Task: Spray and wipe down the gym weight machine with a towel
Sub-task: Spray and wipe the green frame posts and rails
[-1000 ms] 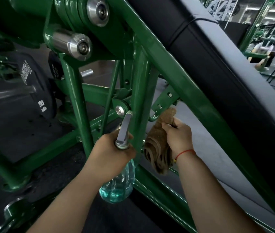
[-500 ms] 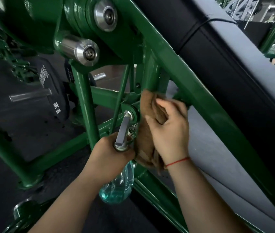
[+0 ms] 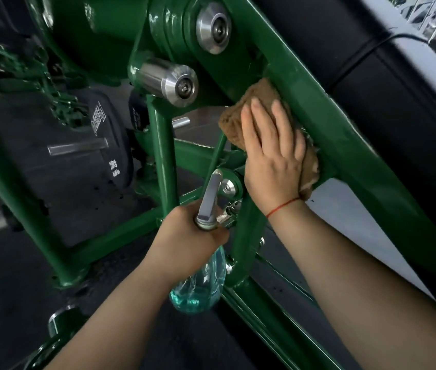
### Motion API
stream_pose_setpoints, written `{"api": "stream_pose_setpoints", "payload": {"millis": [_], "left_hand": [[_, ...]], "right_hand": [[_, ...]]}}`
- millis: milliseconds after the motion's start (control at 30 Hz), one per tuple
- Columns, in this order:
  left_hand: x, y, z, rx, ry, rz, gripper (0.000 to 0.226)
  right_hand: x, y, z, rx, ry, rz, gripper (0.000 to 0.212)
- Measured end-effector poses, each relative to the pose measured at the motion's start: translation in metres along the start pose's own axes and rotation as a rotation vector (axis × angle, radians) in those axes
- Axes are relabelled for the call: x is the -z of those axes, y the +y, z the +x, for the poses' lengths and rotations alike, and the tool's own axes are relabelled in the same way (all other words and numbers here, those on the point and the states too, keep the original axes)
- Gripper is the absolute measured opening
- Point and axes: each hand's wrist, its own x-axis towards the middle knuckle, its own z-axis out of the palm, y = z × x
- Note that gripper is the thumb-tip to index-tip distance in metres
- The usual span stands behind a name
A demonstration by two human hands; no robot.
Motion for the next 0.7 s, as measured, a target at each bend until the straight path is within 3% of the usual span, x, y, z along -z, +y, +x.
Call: {"api": "stream_pose_setpoints", "payload": {"millis": [100,233,300,367,467,633,700], "left_hand": [[0.004,0.006,-0.005,-0.014,-0.003,-0.009,0.019],[0.012,0.011,-0.006,-0.012,0.018,-0.032,0.011],[0.018,0.012,-0.005,-0.022,0.021,-0.035,0.009],[0.024,0.01,-0.005,-0.032,0.015,-0.036,0.017],[0.03,0.007,-0.006,-0.036,0.018,-0.052,0.008],[0.035,0.004,-0.007,-0.022,0.023,-0.056,0.012],[0.034,0.006,-0.009,-0.028,0.019,-0.052,0.014]], "right_hand": [[0.012,-0.002,0.001,-0.049,-0.045,0.238,0.053],[0.039,-0.014,0.026,-0.296,0.153,0.645,0.051],[0.041,-0.029,0.04,-0.336,0.153,0.755,0.05],[0.032,-0.04,0.05,-0.292,0.103,0.742,0.05],[0.016,-0.035,0.049,-0.212,0.114,0.589,0.048],[0.019,-0.016,0.03,-0.217,0.027,0.429,0.054],[0.029,-0.018,0.035,-0.24,0.066,0.437,0.056]]}}
